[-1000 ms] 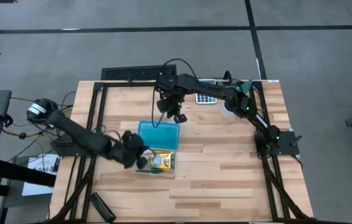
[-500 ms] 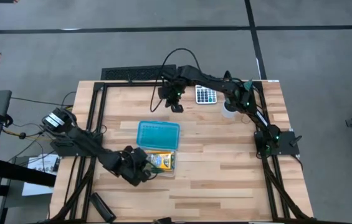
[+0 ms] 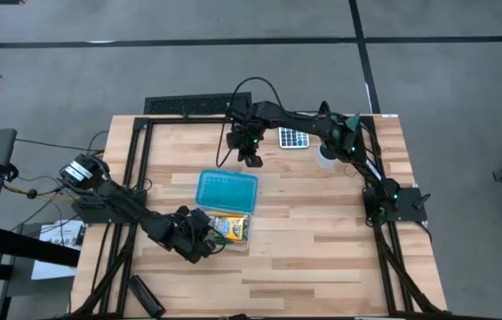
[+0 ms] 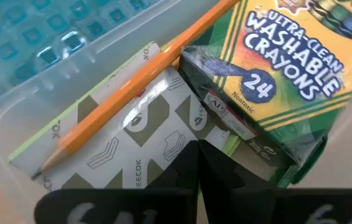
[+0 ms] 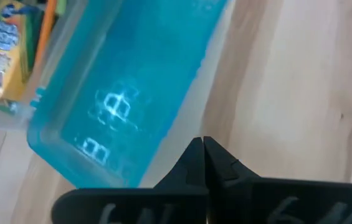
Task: Pack school essentials
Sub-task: Close the supply box
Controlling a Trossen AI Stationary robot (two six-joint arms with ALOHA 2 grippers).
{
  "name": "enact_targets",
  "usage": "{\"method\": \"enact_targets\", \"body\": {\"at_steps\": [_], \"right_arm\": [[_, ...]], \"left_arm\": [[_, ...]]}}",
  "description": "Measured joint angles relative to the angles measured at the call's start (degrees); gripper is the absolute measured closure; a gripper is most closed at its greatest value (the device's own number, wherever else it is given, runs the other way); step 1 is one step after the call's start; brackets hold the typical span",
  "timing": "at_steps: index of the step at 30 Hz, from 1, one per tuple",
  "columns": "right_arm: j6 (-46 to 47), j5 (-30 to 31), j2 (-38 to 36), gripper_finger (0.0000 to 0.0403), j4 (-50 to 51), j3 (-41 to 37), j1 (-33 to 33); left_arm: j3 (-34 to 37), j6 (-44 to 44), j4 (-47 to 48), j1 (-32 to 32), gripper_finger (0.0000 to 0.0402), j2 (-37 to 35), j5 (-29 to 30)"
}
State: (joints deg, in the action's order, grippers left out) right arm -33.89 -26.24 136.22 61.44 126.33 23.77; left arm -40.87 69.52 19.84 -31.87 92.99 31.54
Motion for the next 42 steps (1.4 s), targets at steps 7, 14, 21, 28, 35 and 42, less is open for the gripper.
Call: {"method": "enact_targets", "body": {"at_steps": [7, 14, 21, 28, 35, 42], "right_arm": [[2.46, -0.87, 0.00, 0.0403, -0.69, -2.24, -0.15], [6.84, -0.94, -0.02, 0.0403, -0.91, -4.40, 1.25], [8.45, -0.73, -0.04, 0.0403, -0.97, -4.99, 1.31], [8.66, -1.88, -0.04, 0.0403, 4.17, -2.05, 1.57], [11.00, -2.35, -0.07, 0.0403, 9.91, -0.94, 3.20], [14.50, -2.40, -0.07, 0.0403, 10.66, -0.94, 6.52]], "left_arm": [[1.50, -0.72, -1.82, 1.70, 0.0402, -0.05, 0.27], [1.67, -2.36, -3.20, 2.60, 0.0402, 0.01, 0.88], [1.67, -3.91, -4.30, 4.01, 0.0402, 0.04, 0.67], [1.67, -3.98, -4.33, 5.14, 0.0401, 0.07, 0.90], [1.71, -4.29, -4.29, 5.39, 0.0402, 0.11, 2.03], [1.76, -5.42, -4.28, 5.95, 0.0401, 0.15, 3.36]]}}
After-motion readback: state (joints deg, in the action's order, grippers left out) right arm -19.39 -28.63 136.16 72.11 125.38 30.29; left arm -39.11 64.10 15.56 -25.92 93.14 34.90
